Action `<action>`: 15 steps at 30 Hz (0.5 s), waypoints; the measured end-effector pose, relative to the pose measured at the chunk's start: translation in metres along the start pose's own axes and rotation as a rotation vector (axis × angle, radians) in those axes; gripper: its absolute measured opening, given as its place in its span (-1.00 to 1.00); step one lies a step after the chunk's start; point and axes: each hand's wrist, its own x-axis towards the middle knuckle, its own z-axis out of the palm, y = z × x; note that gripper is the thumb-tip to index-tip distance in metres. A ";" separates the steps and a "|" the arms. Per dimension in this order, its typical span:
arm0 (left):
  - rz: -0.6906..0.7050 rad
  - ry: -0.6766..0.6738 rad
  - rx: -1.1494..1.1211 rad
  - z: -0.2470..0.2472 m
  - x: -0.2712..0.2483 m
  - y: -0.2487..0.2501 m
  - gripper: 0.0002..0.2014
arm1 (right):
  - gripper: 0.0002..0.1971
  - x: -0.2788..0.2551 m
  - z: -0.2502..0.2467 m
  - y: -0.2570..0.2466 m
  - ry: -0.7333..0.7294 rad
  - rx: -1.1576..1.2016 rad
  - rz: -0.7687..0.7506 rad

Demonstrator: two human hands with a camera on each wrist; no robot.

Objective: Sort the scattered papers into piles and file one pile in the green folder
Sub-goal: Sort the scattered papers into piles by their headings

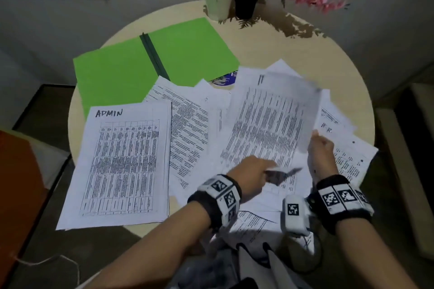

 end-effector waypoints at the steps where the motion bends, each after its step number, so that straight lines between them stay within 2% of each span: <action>1: 0.006 -0.038 0.033 0.007 -0.003 -0.003 -0.62 | -0.35 -0.001 0.001 0.002 -0.045 0.002 0.033; 2: 0.020 -0.067 0.064 0.013 -0.005 -0.005 -0.62 | -0.32 -0.005 0.001 0.002 -0.092 -0.018 0.053; 6: 0.091 -0.166 0.139 0.015 -0.009 -0.014 -0.75 | -0.64 -0.015 0.000 0.011 -0.167 -0.069 0.016; 7: 0.072 -0.192 0.117 0.011 -0.008 -0.015 -0.72 | -0.67 -0.016 0.000 0.012 -0.206 -0.053 0.013; 9: -0.028 -0.296 0.072 0.002 -0.008 -0.017 -0.53 | -0.66 -0.015 0.000 0.016 -0.243 -0.108 0.009; 11: -0.129 -0.334 -0.059 -0.007 -0.008 -0.023 -0.39 | -0.63 -0.012 -0.001 0.019 -0.154 -0.171 0.010; 12: -0.159 -0.258 -0.171 -0.011 -0.008 -0.029 -0.37 | -0.62 -0.010 -0.003 0.020 -0.093 -0.158 0.013; 13: -0.192 -0.116 -0.266 -0.017 -0.009 -0.033 -0.33 | -0.63 -0.010 -0.007 0.020 -0.033 -0.131 0.015; 14: -0.246 0.067 -0.265 -0.021 -0.008 -0.041 -0.28 | -0.62 -0.008 -0.015 0.019 0.037 -0.097 0.013; 15: -0.314 0.239 -0.152 -0.026 -0.005 -0.049 -0.24 | -0.61 -0.008 -0.023 0.019 0.119 -0.065 0.014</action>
